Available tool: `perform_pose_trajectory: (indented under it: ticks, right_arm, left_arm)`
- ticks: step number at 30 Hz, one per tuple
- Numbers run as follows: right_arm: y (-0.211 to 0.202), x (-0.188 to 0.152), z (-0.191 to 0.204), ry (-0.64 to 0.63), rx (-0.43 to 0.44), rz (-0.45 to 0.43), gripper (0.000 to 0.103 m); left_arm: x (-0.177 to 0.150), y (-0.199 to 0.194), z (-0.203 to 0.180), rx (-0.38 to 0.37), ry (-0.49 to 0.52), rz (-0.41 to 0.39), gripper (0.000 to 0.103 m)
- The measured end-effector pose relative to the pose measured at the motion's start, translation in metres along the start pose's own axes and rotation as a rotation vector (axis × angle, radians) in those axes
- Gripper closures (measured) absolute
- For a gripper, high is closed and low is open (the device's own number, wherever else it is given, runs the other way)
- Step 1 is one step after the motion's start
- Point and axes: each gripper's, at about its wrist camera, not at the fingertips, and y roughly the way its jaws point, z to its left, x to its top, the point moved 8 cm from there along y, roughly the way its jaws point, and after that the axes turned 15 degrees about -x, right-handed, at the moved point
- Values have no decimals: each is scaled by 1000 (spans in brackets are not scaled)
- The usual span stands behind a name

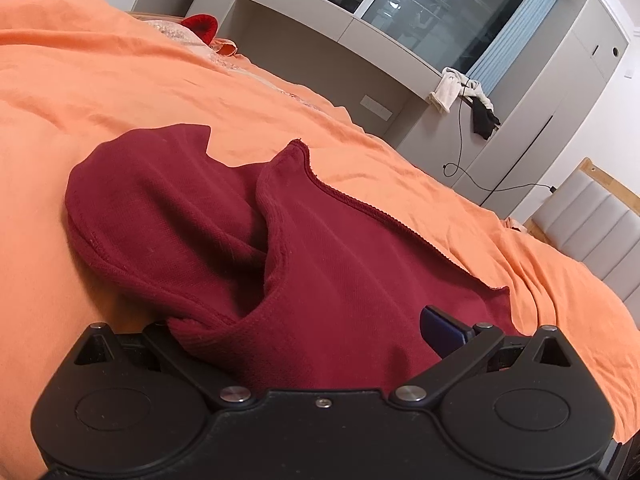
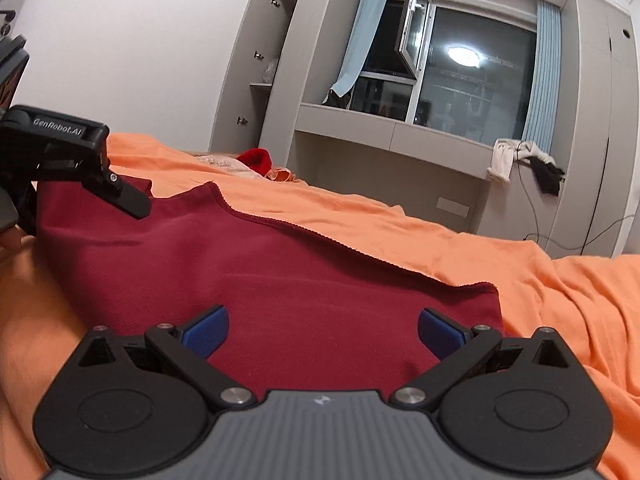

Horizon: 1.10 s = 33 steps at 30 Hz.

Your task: Fold small clothes

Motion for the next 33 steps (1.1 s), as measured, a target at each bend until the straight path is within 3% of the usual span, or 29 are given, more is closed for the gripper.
perform_pose_trajectory:
  ticks: [9, 15, 33]
  right_arm:
    - [-10, 12, 1, 44, 45, -51, 0]
    - [-3, 0, 11, 2, 30, -4, 0]
    - [-3, -6, 10, 10, 6, -24, 0]
  left_arm:
    - [-1, 1, -1, 9, 17, 8, 1]
    - [-4, 1, -2, 18, 38, 15, 1]
    - [-8, 4, -7, 28, 67, 22, 1]
